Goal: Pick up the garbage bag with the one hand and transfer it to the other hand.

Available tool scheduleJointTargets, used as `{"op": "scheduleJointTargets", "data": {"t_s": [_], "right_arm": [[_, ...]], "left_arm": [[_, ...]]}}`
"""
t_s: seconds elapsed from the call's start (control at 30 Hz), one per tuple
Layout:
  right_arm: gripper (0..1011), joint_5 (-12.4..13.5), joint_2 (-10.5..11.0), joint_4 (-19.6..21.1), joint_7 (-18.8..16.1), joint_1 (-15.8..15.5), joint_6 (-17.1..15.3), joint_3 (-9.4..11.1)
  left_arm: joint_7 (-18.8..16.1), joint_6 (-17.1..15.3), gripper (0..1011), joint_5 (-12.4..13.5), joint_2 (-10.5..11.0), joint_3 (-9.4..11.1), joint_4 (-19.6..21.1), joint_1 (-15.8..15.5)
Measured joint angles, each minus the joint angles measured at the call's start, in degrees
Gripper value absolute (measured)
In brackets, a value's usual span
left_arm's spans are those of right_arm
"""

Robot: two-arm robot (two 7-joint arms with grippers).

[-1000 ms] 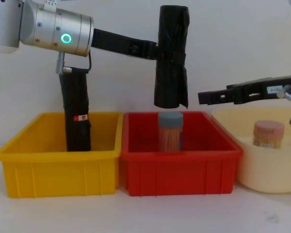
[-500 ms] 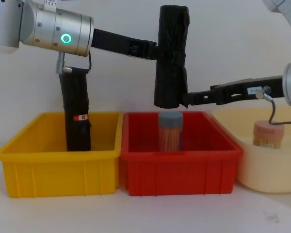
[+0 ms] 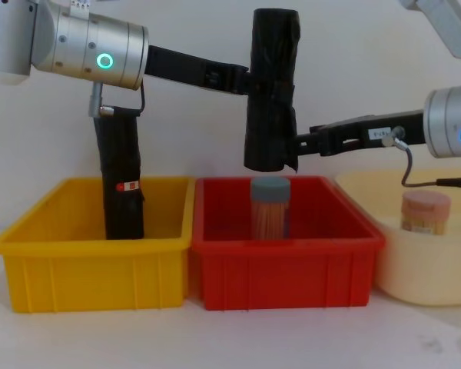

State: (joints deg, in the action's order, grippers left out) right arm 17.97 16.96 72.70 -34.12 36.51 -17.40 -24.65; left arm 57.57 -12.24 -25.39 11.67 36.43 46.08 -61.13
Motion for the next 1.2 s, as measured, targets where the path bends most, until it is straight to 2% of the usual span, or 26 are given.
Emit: {"op": "scheduleJointTargets", "data": {"t_s": [0.43, 1.03, 1.2], "right_arm": [[999, 1.20, -1.29, -2.18, -1.48, 1.99, 0.54, -1.32], [999, 1.71, -3.85, -7.10, -1.13, 4.93, 1.51, -2.84], [945, 1.72, -4.22, -7.83, -0.90, 5.36, 1.68, -3.11]], "left_arm": [[0.00, 0.00, 482, 0.00, 0.00, 0.00, 0.00, 0.00], [0.00, 0.00, 482, 0.00, 0.00, 0.00, 0.00, 0.00], [0.00, 0.00, 482, 0.00, 0.00, 0.00, 0.00, 0.00]]}}
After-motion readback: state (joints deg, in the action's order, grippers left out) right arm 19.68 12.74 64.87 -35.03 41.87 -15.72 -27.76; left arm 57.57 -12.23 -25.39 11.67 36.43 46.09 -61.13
